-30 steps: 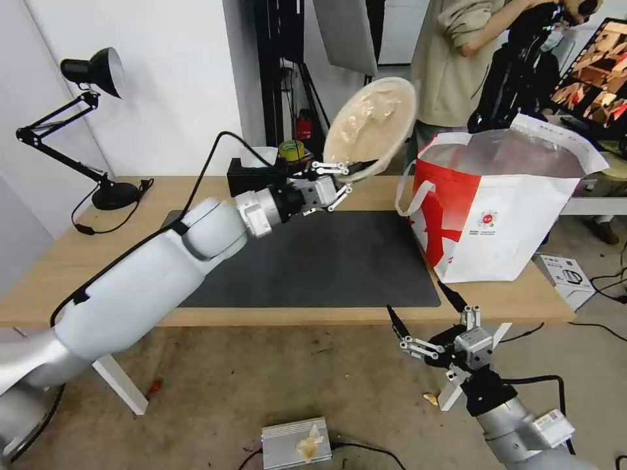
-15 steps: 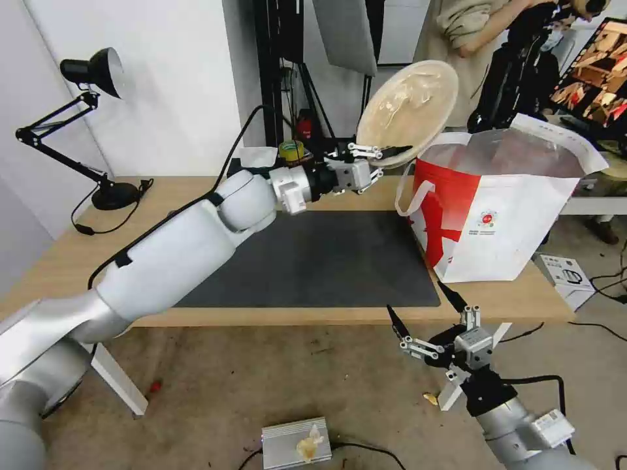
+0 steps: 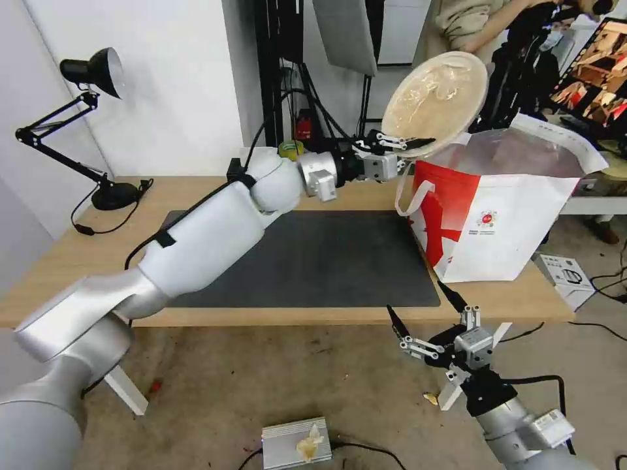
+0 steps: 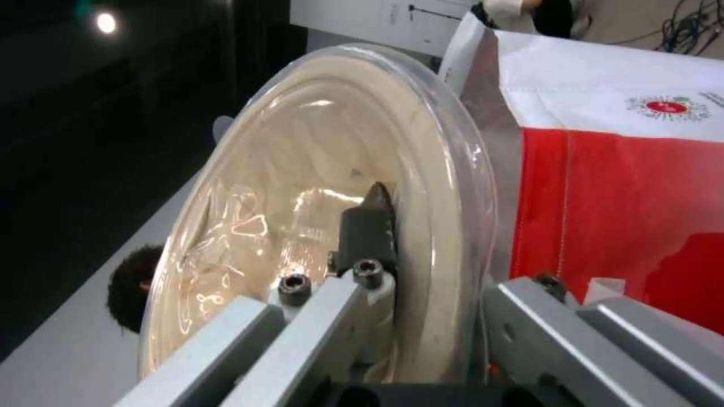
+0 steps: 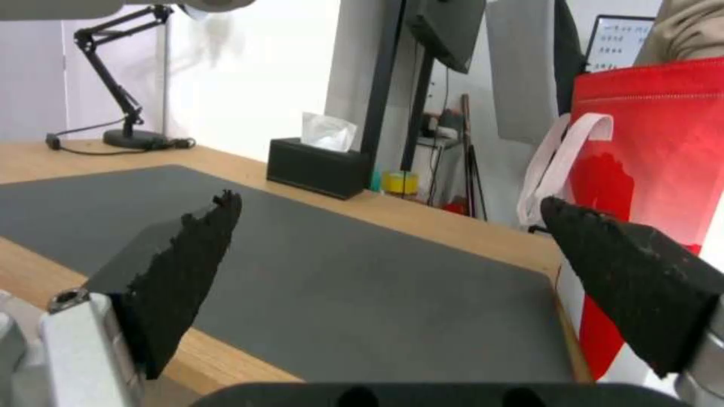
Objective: Pick up the trash from the table and place it into the takeout bag.
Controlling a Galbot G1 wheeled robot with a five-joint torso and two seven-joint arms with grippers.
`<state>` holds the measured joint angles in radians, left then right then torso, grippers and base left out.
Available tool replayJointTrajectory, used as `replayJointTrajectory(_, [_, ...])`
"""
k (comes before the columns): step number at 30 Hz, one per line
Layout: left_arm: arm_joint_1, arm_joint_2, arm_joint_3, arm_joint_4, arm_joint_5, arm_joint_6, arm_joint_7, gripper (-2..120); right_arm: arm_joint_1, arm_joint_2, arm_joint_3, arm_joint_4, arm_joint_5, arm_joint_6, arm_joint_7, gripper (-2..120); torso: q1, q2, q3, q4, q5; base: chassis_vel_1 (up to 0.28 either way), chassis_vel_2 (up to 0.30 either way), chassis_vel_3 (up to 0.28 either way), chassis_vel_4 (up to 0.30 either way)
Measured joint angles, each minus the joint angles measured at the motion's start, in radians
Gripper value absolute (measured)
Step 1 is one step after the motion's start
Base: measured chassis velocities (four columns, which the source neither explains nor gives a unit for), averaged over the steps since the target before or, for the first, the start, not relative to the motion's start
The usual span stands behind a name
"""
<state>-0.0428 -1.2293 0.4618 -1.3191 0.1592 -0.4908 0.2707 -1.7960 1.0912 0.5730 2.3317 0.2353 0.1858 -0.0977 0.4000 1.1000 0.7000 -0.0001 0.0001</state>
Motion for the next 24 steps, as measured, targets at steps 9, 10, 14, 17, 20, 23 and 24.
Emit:
replayJointTrajectory(9, [-0.002,-0.088,-0.012,0.09,0.073,-0.012,-0.005,1,0.0,0.0,0.0,0.0,0.0,0.0,0.0,100,0.0,0.0,0.0,0.0001,0.0,0.0,0.0,0.0,0.0])
replayJointTrajectory(10, [-0.003,-0.098,-0.011,0.103,0.075,-0.013,-0.005,1,0.0,0.0,0.0,0.0,0.0,0.0,0.0,100,0.0,0.0,0.0,0.0001,-0.0001,0.0,0.0,0.0,0.0])
replayJointTrajectory(14, [-0.007,-0.141,-0.009,0.154,0.089,-0.015,-0.006,1,0.0,0.0,0.0,0.0,0.0,0.0,0.0,100,0.0,0.0,0.0,0.0001,0.0,0.0,0.0,0.0,0.0])
replayJointTrajectory(17, [-0.019,-0.189,-0.014,0.215,0.116,-0.028,-0.006,1,0.0,0.0,0.0,0.0,0.0,0.0,0.0,100,0.0,0.0,0.0,0.0,0.0,0.0,0.0,0.0,0.0])
replayJointTrajectory(20, [-0.032,-0.225,-0.017,0.258,0.126,-0.034,-0.007,1,0.0,0.0,0.0,0.0,0.0,0.0,0.0,100,0.0,0.0,0.0,0.0,0.0,0.0,0.0,0.0,0.0])
replayJointTrajectory(23, [-0.043,-0.259,-0.021,0.297,0.139,-0.041,-0.007,1,0.0,0.0,0.0,0.0,0.0,0.0,0.0,100,0.0,0.0,0.0,0.0001,0.0,0.0,0.0,0.0,0.0])
replayJointTrajectory(24, [-0.05,-0.278,-0.023,0.316,0.147,-0.043,-0.007,1,0.0,0.0,0.0,0.0,0.0,0.0,0.0,100,0.0,0.0,0.0,0.0,0.0,0.0,0.0,0.0,0.0])
